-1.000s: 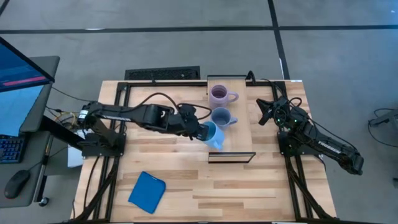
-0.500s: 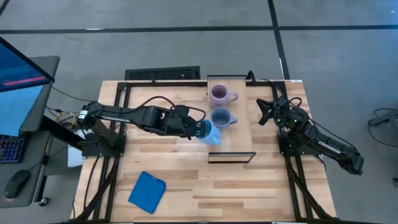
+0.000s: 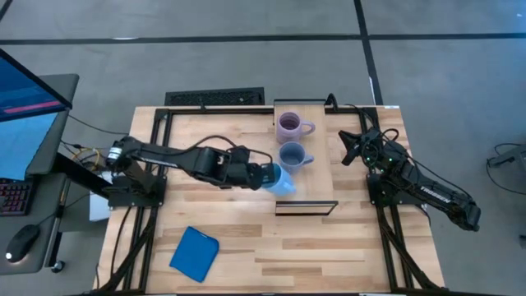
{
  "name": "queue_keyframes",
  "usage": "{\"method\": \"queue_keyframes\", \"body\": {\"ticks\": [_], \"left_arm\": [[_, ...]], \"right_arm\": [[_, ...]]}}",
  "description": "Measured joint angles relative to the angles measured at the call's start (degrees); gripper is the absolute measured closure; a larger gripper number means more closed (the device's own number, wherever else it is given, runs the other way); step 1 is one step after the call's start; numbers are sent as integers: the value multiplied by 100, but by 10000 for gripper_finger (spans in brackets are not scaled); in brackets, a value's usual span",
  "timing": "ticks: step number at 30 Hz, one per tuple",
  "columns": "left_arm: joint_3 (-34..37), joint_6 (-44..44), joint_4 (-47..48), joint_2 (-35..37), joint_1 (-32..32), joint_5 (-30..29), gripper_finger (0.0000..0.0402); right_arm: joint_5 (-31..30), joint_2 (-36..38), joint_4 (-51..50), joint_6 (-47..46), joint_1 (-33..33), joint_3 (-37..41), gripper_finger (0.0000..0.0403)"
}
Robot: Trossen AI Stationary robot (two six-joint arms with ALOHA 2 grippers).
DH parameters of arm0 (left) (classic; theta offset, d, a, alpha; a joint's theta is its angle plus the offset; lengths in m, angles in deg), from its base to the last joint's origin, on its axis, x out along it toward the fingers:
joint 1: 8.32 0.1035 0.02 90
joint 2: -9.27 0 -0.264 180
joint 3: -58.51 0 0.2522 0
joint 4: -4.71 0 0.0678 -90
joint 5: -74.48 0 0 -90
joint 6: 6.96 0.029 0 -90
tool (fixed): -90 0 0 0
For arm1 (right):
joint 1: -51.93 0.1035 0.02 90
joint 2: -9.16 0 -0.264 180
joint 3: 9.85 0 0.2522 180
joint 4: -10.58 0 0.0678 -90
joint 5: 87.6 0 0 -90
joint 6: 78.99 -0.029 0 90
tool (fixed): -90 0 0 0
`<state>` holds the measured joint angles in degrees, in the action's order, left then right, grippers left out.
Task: Stack small to large cups/mugs on shelf
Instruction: Put the light blue mug on the shelf
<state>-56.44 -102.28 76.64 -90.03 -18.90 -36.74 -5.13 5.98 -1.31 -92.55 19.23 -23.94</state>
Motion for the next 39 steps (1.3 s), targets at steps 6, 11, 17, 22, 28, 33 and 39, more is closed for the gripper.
{"method": "queue_keyframes", "body": {"ticks": [6,11,17,22,28,33,39], "left_arm": [[2,-31,-240,-237,-31,27,401],[2,-33,-348,-322,-30,40,401],[-5,-89,-469,-448,-30,46,401],[8,-126,-484,-531,-21,127,401],[4,-138,-529,-578,-21,164,401],[2,-102,-668,-578,-24,143,398],[2,139,-947,-578,33,297,389]], "right_arm": [[6,-69,-2,0,0,0,339],[20,-197,2,0,0,0,339],[26,-214,-9,0,2,0,339],[26,-212,-7,0,0,0,339],[26,-206,-7,0,1,0,339],[24,-206,-7,0,2,0,339],[24,-206,-7,0,0,0,339]]}}
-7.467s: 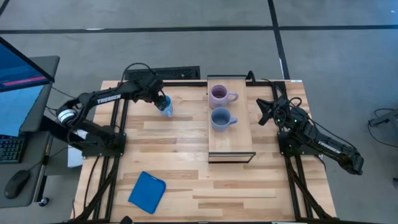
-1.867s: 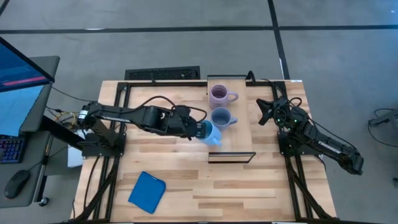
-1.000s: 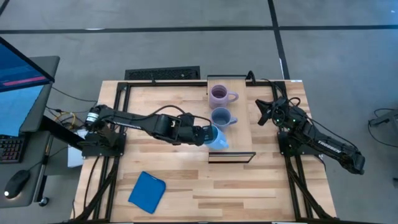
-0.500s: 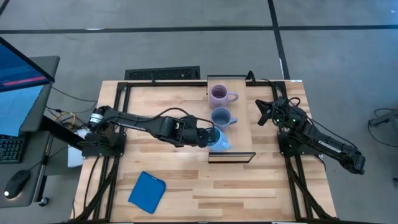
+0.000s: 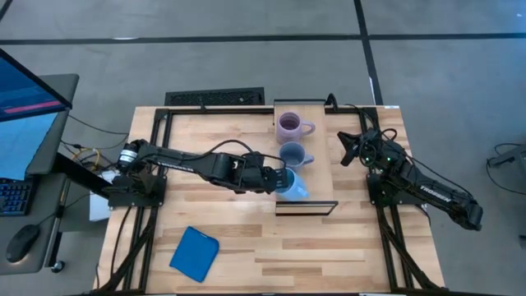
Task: Stack small to large cups/mugs on shelf
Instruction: Put the light blue mug on the shelf
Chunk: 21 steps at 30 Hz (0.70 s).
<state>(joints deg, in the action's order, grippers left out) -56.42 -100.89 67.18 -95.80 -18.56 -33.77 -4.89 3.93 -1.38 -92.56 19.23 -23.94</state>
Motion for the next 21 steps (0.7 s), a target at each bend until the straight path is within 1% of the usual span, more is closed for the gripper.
{"method": "queue_keyframes", "body": {"ticks": [9,21], "left_arm": [[0,113,20,0,10,3,394],[0,129,40,2,18,30,368]], "right_arm": [[0,0,0,0,0,0,339],[0,0,0,0,0,0,339]]}}
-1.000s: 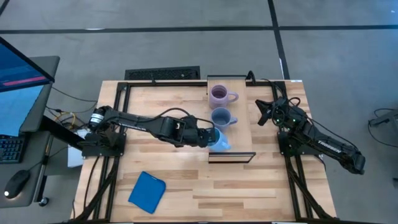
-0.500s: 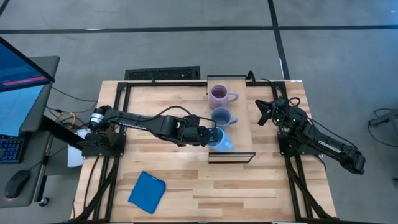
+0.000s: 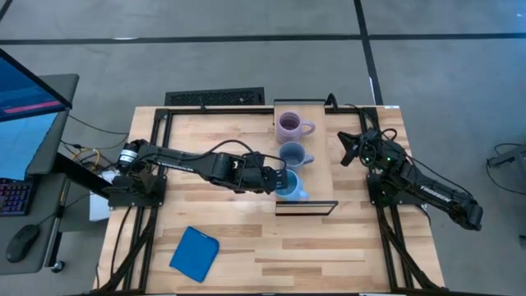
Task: Stack small to large cups/mugs on shelf
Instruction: Put the light blue mug on the shelf
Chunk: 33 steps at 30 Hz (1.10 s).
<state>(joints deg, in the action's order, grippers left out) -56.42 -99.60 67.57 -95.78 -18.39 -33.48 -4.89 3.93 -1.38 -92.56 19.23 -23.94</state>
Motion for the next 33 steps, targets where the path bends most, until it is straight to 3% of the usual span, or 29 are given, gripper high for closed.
{"method": "queue_keyframes", "body": {"ticks": [22,33], "left_arm": [[0,-2,-6,6,4,105,367],[0,0,-9,7,4,105,320]], "right_arm": [[-2,0,0,0,0,0,339],[-2,2,0,0,2,0,339]]}}
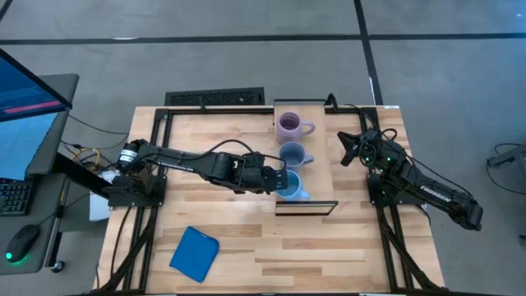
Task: Stack small to large cups/mugs on shelf
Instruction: Put the light blue mug on the shelf
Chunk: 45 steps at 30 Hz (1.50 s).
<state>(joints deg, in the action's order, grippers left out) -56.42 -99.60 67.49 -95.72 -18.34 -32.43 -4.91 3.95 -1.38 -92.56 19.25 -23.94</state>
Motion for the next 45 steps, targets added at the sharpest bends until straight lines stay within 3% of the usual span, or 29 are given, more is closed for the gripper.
{"method": "queue_keyframes", "body": {"ticks": [11,35,45], "left_arm": [[0,-107,-12,0,0,4,290],[-2,-567,-364,0,25,-4,289],[-2,-942,-356,0,-17,304,289]], "right_arm": [[0,0,0,0,-1,0,339],[0,0,0,0,-2,0,339],[0,0,1,2,-1,0,339]]}}
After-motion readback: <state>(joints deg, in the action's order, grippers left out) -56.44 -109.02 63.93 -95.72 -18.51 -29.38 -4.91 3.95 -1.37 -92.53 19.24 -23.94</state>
